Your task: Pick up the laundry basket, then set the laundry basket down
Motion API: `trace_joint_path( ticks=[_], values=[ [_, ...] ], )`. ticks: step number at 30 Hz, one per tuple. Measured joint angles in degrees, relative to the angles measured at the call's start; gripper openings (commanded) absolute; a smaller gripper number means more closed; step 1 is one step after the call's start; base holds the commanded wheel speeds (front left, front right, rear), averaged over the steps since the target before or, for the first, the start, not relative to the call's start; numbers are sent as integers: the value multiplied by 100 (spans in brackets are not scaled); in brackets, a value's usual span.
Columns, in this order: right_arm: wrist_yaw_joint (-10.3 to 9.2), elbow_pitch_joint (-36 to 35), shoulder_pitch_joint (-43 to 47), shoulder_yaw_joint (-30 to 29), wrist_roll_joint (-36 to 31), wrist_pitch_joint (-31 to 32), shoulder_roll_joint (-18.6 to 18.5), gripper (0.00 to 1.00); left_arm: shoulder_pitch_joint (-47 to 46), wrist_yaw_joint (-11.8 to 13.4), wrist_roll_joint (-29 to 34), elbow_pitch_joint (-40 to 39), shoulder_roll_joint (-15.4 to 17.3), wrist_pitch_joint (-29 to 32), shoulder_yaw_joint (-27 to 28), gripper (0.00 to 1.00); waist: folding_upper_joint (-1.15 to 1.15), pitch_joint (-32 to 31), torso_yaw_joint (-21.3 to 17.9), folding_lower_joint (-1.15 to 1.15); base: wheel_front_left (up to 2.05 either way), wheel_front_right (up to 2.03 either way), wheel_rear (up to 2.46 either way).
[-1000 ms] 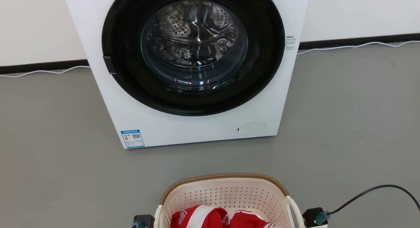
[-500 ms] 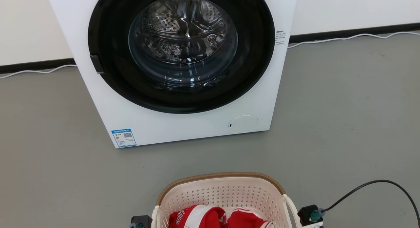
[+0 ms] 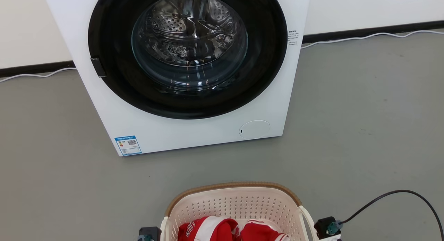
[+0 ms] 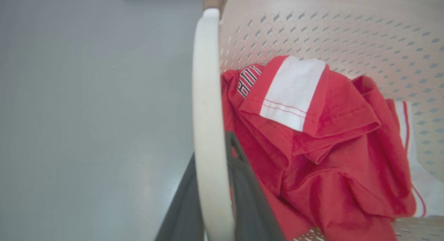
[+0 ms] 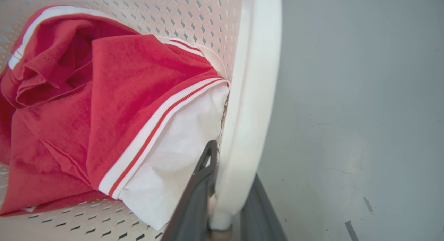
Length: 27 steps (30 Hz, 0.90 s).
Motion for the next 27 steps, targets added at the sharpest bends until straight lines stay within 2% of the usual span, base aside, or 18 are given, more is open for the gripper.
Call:
trace_joint_path(
  ticks=[22,27],
  values=[
    [-20,-54,-5,75,122,-59,-7,0,-116,1,-330,80,9,-85,-371,0,0,123,-20,0,0,0,0],
    [-38,-140,-30,79,148,-280,-32,0,-306,18,-390,101,10,-152,-377,0,0,298,-27,0,0,0,0]
  ],
)
